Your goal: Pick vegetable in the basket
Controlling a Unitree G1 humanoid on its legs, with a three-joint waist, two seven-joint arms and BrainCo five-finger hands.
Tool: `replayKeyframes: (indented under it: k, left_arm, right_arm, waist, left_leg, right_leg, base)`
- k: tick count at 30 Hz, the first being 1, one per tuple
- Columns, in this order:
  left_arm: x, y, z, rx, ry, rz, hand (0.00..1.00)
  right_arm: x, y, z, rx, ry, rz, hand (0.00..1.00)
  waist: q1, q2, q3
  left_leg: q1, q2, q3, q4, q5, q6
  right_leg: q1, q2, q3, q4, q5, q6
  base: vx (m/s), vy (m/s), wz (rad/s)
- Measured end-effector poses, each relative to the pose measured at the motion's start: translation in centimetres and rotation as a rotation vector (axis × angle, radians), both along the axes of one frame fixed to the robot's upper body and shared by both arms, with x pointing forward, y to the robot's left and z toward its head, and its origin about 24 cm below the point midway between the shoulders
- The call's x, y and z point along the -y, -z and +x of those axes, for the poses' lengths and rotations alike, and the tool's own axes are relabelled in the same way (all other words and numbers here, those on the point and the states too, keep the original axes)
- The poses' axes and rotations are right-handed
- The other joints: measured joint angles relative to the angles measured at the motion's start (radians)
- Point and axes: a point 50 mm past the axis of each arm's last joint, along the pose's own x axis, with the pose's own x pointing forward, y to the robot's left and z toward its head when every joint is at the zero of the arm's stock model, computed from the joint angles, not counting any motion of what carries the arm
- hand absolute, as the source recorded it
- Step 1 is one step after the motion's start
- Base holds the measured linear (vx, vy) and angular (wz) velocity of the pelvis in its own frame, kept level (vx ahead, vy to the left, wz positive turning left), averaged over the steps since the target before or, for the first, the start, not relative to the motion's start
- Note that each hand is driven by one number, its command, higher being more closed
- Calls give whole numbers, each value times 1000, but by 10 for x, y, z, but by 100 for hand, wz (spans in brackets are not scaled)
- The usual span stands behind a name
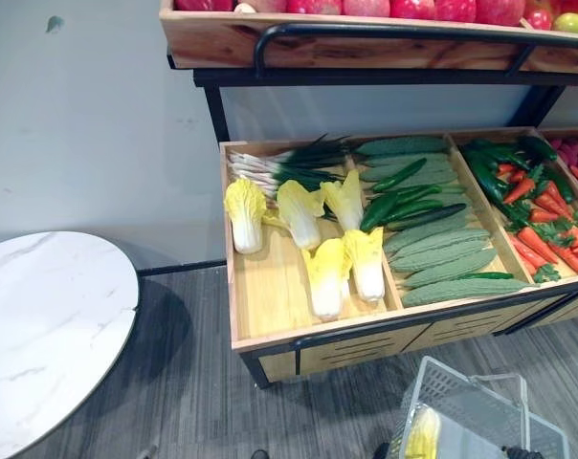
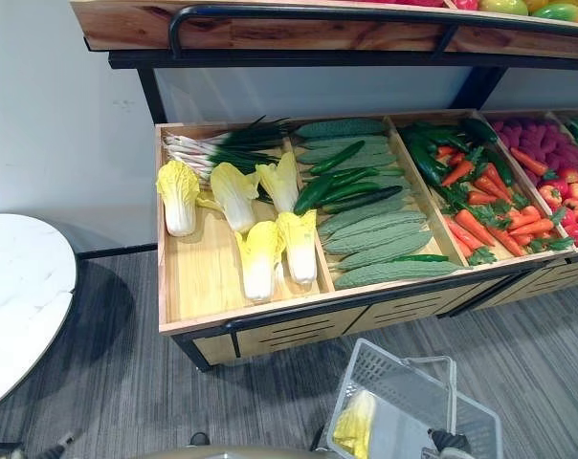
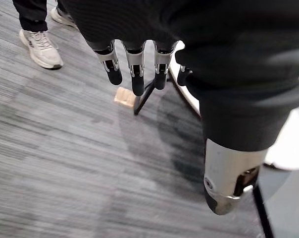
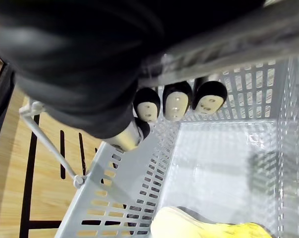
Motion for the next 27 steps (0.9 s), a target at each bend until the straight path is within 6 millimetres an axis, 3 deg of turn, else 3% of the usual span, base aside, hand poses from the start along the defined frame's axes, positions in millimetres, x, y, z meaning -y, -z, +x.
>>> replayKeyframes:
  k: [5, 13, 15, 18, 19, 21, 22, 23, 24, 26, 27]
  left_arm:
    - [17, 9, 5, -68, 199, -87, 0]
    - [37, 16, 16, -79, 376, -177, 0]
    - [43, 19, 18, -82, 417, -205, 0]
    - [49, 19, 28, -75, 489, -215, 0]
    - [49, 18, 34, -70, 515, -209, 0]
    - [47, 17, 40, -75, 553, -199, 0]
    - [44, 15, 47, -67, 576, -182, 0]
    - [43, 14, 48, -65, 581, -178, 0]
    - [44, 13, 53, -50, 590, -172, 0]
    - [40, 10, 58, -46, 616, -139, 0]
    - [40, 10, 54, -54, 622, -137, 0]
  right_arm:
    - [-5, 2, 3, -20, -54, -2, 100]
    - [-7, 2, 6, -23, -71, -12, 100]
    - [-5, 1, 6, -18, -61, -17, 100]
    - [-1, 0, 2, -15, -33, -23, 100]
    - [-3, 0, 3, -8, -35, -19, 100]
    - [-9, 0, 14, 26, -42, -6, 100]
    - [-16, -1, 24, 60, -82, -6, 100]
    - [-19, -1, 28, 74, -92, -3, 100]
    - [-24, -2, 37, 102, -109, -1, 100]
    - [-25, -4, 42, 121, -108, 0, 100]
    - [-27, -3, 43, 120, -116, 4, 100]
  waist:
    - [-5, 1, 0]
    - [-16, -1, 2]
    - [-18, 5, 23]
    - [-23, 42, 37]
    - [-25, 45, 38]
    - [-20, 56, 45]
    - [-21, 65, 62]
    - [-22, 72, 70]
    - [-23, 70, 94]
    - [-36, 72, 131]
    - [-35, 72, 131]
  left_leg:
    - [21, -1, 23, -10, -6, -9]
    - [69, 2, 71, -14, -23, -14]
    - [9, 59, 70, 219, -149, -12]
    - [-57, 134, 54, 436, -278, -8]
    - [-78, 147, 64, 474, -301, -1]
    - [-104, 169, 125, 499, -320, 14]
    - [-105, 190, 191, 483, -311, 44]
    - [-104, 194, 219, 462, -299, 58]
    - [-97, 194, 256, 439, -282, 80]
    - [-24, 173, 358, 335, -230, 106]
    - [1, 170, 396, 306, -216, 108]
  right_leg:
    - [0, 0, 25, 0, -2, -3]
    - [0, 2, 71, 29, -31, -3]
    - [-4, 4, 84, 110, -74, 4]
    - [-30, 25, 109, 208, -93, 28]
    - [-55, 28, 130, 229, -81, 42]
    - [-128, 44, 199, 244, 6, 24]
    - [-168, 74, 241, 167, 183, 17]
    - [-165, 81, 246, 103, 274, 21]
    - [-180, 69, 212, 153, 241, 7]
    - [-173, 12, -1, 496, -25, -96]
    - [-153, 3, -46, 549, -66, -109]
  base:
    - [-12, 5, -13]
    - [13, 3, -18]
    - [26, -12, -21]
    - [-16, 68, -19]
    - [-68, 189, -60]
    - [-142, 227, -102]
    - [-216, 237, -114]
    - [-248, 242, -114]
    - [-219, 248, -74]
    - [-182, 255, -92]
    - [-109, 195, -140]
